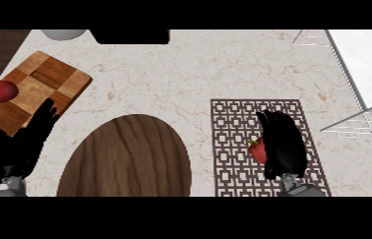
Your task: Pick the bell pepper from the placemat and place it in the tiered shelf
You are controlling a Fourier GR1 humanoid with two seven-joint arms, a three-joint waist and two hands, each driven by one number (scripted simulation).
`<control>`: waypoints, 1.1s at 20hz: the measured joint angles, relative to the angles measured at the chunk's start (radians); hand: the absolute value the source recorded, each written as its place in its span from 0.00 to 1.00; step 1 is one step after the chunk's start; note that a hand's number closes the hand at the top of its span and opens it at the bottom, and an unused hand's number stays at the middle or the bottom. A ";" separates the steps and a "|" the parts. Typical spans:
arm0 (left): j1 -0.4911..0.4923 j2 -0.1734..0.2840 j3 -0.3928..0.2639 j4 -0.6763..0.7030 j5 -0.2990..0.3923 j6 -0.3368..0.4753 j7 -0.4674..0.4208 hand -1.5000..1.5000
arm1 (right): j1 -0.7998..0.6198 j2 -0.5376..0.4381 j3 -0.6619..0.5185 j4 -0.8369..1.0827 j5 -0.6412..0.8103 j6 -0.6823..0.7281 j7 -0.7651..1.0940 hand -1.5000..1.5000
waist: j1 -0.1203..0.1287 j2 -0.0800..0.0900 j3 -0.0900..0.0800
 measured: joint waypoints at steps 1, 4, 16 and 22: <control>0.000 -0.002 0.004 -0.005 -0.002 -0.002 0.008 0.50 | -0.012 0.003 -0.009 0.014 -0.006 0.000 -0.006 1.00 | 0.000 -0.001 -0.001; 0.005 -0.019 0.006 -0.018 -0.017 -0.004 0.008 0.50 | -0.024 -0.001 -0.013 0.035 -0.007 -0.011 -0.029 1.00 | 0.000 -0.003 -0.003; 0.018 -0.046 0.039 -0.050 -0.049 -0.028 0.031 0.50 | 0.006 -0.025 0.032 -0.030 0.070 -0.087 -0.065 1.00 | -0.002 0.000 0.000; 0.013 -0.063 0.041 -0.057 -0.061 -0.028 0.031 0.50 | -0.045 0.032 -0.070 -0.077 0.065 -0.075 0.049 1.00 | 0.001 0.008 0.006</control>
